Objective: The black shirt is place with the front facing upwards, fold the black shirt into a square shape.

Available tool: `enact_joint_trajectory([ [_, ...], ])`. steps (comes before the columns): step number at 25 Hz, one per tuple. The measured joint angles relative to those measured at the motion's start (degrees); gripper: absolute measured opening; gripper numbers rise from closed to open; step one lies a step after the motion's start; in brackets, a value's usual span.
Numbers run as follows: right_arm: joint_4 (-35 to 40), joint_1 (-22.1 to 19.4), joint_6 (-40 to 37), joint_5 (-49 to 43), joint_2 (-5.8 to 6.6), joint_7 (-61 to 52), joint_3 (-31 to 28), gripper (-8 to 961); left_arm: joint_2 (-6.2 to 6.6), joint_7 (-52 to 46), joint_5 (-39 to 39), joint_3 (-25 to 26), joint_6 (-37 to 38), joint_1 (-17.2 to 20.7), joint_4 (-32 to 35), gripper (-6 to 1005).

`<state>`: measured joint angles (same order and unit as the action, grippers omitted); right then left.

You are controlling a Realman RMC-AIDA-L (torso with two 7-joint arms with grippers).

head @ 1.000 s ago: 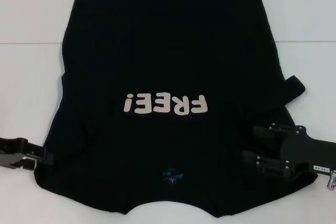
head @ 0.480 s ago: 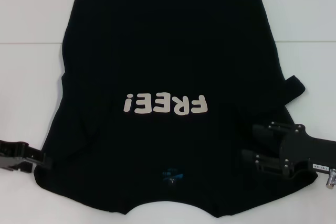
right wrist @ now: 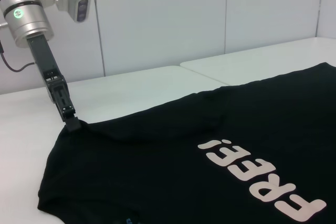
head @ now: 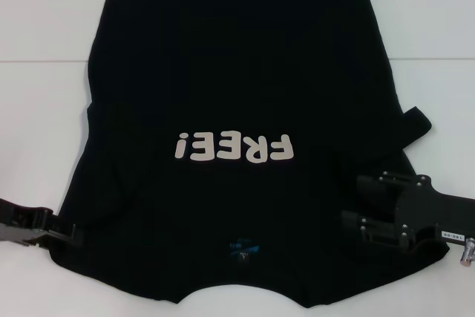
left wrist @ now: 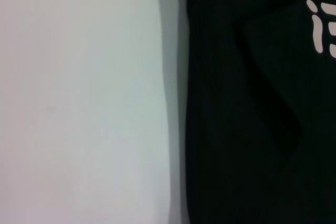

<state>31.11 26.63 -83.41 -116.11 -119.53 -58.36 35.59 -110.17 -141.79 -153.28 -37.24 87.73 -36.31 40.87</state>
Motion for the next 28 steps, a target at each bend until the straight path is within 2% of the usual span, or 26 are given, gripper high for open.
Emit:
enact_joint_trajectory([
  [8, -0.02, 0.00, 0.18, 0.01, 0.00, 0.00, 0.00, 706, -0.37, 2.66, 0.05, -2.95, 1.38, -0.26, 0.60, 609],
  [13, -0.02, 0.00, 0.04, 0.74, 0.00, 0.00, -0.11, 705, -1.01, 2.63, -0.48, -4.04, 0.43, -0.21, 1.55, 457],
  [19, -0.07, 0.06, -0.03, 1.29, 0.00, 0.13, -0.17, 704, -1.29, 2.69, -0.59, -3.94, 0.27, 0.05, 2.94, 214],
  [28, -0.28, 0.08, 0.10, 1.33, 0.00, 0.00, -0.18, 703, -1.19, 2.65, -0.14, -3.08, 0.67, 0.06, 3.32, 112],
])
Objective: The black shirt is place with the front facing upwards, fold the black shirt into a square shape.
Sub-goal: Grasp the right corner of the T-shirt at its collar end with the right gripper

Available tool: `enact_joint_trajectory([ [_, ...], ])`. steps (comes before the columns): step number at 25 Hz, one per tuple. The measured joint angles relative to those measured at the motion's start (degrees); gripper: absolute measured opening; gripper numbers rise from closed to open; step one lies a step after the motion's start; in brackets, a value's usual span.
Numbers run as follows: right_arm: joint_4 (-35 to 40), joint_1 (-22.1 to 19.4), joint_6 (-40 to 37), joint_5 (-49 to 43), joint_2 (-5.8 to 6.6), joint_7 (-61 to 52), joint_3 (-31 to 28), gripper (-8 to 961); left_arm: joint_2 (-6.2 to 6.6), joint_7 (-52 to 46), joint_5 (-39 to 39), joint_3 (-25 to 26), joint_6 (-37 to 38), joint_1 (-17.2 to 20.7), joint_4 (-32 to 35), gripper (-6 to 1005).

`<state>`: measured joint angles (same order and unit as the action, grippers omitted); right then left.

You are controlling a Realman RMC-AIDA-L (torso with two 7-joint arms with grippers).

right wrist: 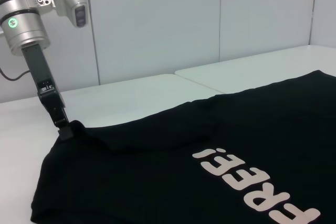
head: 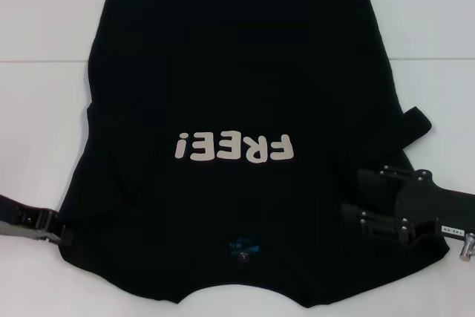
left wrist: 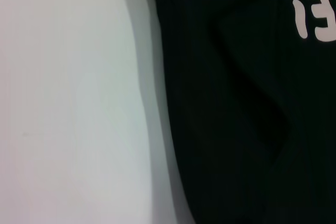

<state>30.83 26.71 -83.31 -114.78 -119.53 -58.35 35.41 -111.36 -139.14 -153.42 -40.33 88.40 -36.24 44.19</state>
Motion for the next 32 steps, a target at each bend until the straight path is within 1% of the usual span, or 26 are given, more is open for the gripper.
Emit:
enact_joint_trajectory([
  [5, 0.15, -0.21, -0.10, 0.00, 0.09, -1.75, -0.96, 702, 0.02, 0.40, 0.48, 3.12, 0.73, 0.00, -0.05, 106],
  [8, 1.08, -0.11, -0.29, -0.17, 1.09, -8.16, -1.74, 702, 0.22, 0.48, 0.70, 3.45, 0.82, -0.03, -0.63, 92],
  [12, 6.22, 0.00, -1.30, -1.56, 3.10, -23.04, -1.21, 701, 0.35, 0.56, 0.76, 3.26, 1.30, -0.08, -0.69, 75],
  [15, 12.98, 0.62, -3.32, -5.56, 4.46, -37.00, -1.21, 701, 0.53, 0.82, 0.80, 3.50, 2.01, -0.23, -0.81, 62],
  [16, 15.58, 1.34, -4.52, -8.34, 5.17, -43.85, -1.18, 701, 0.56, 0.91, 0.81, 3.57, 2.24, -0.29, -0.84, 62],
  [18, 18.66, 3.66, -6.88, -14.12, 7.09, -55.05, -0.95, 701, 0.59, 1.08, 0.86, 3.65, 2.65, -0.42, -0.88, 62],
  [21, 18.74, 8.22, -11.16, -23.41, 10.55, -68.82, -0.89, 700, 0.61, 1.27, 1.10, 3.65, 2.90, -0.46, -0.88, 62],
  [22, 18.52, 9.30, -12.14, -25.93, 11.30, -72.50, -1.02, 700, 0.61, 1.40, 1.27, 3.66, 2.97, -0.47, -0.88, 62],
  [24, 18.45, 11.06, -13.51, -29.97, 12.17, -78.93, -1.17, 700, 0.61, 1.77, 1.61, 3.66, 3.08, -0.48, -0.92, 61],
  [27, 18.04, 12.04, -15.70, -32.78, 13.01, -83.41, -1.35, 700, 0.51, 1.93, 1.74, 3.63, 3.07, -0.49, -0.86, 61],
  [30, 15.30, 12.00, -16.71, -33.19, 13.37, -84.22, -1.46, 699, 0.41, 2.01, 1.80, 3.62, 2.80, -0.54, -0.85, 61],
  [32, 12.47, 11.75, -15.61, -33.23, 13.43, -84.14, -1.45, 699, 0.40, 2.02, 1.81, 3.60, 2.65, -0.63, -0.96, 61],
])
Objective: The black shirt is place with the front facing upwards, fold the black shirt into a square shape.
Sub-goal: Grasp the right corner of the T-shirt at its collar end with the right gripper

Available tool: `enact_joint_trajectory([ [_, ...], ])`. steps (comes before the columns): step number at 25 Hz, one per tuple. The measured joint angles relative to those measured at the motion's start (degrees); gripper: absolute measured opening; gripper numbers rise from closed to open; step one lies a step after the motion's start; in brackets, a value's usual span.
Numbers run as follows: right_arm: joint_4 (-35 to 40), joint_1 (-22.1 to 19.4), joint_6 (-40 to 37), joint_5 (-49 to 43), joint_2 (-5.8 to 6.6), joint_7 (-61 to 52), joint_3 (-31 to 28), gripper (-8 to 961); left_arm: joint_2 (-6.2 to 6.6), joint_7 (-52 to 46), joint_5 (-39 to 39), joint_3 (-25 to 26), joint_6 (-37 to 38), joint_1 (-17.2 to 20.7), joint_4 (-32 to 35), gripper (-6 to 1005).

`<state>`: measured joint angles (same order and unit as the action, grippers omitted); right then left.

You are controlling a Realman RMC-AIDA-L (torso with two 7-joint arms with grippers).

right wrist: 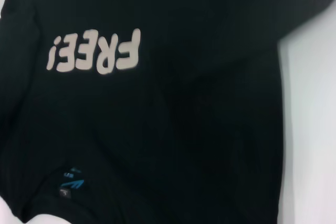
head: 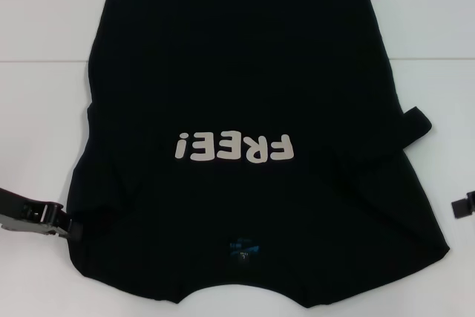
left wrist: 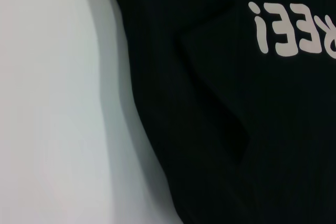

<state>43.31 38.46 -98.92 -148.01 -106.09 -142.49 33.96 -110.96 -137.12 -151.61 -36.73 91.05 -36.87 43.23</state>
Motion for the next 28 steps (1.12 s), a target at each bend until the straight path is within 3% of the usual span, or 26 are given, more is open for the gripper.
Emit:
enact_joint_trajectory([
  [7, -5.92, -0.17, 5.36, -0.09, -0.20, 0.53, 1.38, 700, -0.01, 0.18, 0.01, -0.04, -0.08, -0.35, -0.07, 57],
  [16, -7.55, -0.21, 10.05, -0.16, -2.35, 1.81, 4.49, 699, -0.22, 0.59, 0.00, -0.01, -0.16, -0.47, -0.14, 57],
  [28, -9.28, -0.16, 12.18, -0.18, -2.90, 2.75, 5.15, 701, -0.22, 0.63, 0.00, -0.01, -0.17, -0.48, -0.17, 58],
])
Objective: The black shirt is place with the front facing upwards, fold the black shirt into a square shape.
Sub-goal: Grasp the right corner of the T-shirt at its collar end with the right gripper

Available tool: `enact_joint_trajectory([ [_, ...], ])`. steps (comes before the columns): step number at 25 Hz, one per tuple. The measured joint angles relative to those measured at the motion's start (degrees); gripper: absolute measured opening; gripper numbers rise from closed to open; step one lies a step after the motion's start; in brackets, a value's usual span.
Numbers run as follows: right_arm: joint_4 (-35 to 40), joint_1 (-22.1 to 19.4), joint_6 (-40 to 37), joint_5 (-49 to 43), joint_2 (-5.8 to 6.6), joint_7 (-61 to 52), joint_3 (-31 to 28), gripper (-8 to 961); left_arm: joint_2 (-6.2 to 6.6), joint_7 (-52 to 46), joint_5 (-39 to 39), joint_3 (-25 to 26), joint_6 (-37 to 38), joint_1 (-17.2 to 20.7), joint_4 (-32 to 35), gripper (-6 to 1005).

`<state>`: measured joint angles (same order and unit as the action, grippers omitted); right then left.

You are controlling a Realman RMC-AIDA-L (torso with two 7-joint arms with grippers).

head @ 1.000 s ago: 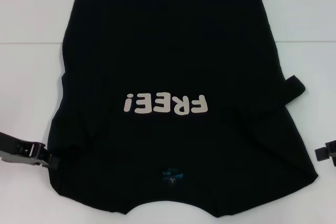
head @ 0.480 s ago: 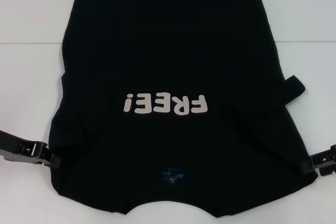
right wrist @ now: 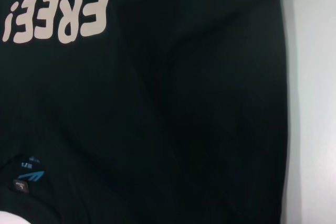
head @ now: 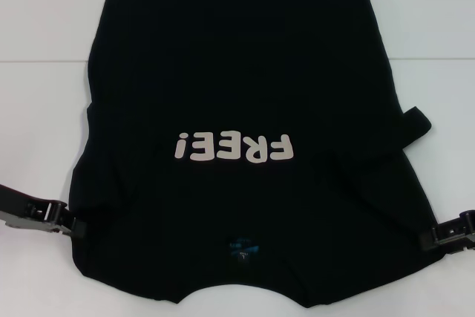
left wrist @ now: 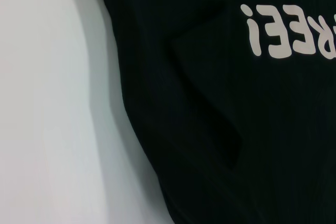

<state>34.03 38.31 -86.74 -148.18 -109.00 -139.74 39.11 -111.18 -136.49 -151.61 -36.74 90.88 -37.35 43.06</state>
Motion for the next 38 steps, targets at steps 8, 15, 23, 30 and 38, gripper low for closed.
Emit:
enact_joint_trajectory([
  [8, -0.02, 0.44, 0.33, 0.00, -0.50, 0.00, 0.21, 699, 0.00, 0.00, 0.00, 0.00, 0.04, -0.07, -0.08, 57],
  [15, -0.31, 1.13, 0.38, -0.01, -0.70, -0.01, 0.33, 699, 0.01, 0.00, 0.00, 0.00, 0.08, -0.26, -0.09, 57],
  [23, -0.75, 1.53, 0.61, 0.09, -0.95, 0.03, 0.86, 698, 0.01, 0.00, 0.00, 0.00, 0.19, -0.36, -0.09, 57],
  [30, -0.58, 1.61, 0.25, 0.46, -1.21, 1.11, 0.59, 698, 0.01, 0.00, 0.00, -0.01, 0.12, -0.42, -0.09, 57],
  [38, -0.06, 1.51, 0.74, 0.02, -1.09, 2.89, 2.13, 494, 0.01, 0.00, 0.00, -0.01, 0.40, -0.75, -0.09, 57],
])
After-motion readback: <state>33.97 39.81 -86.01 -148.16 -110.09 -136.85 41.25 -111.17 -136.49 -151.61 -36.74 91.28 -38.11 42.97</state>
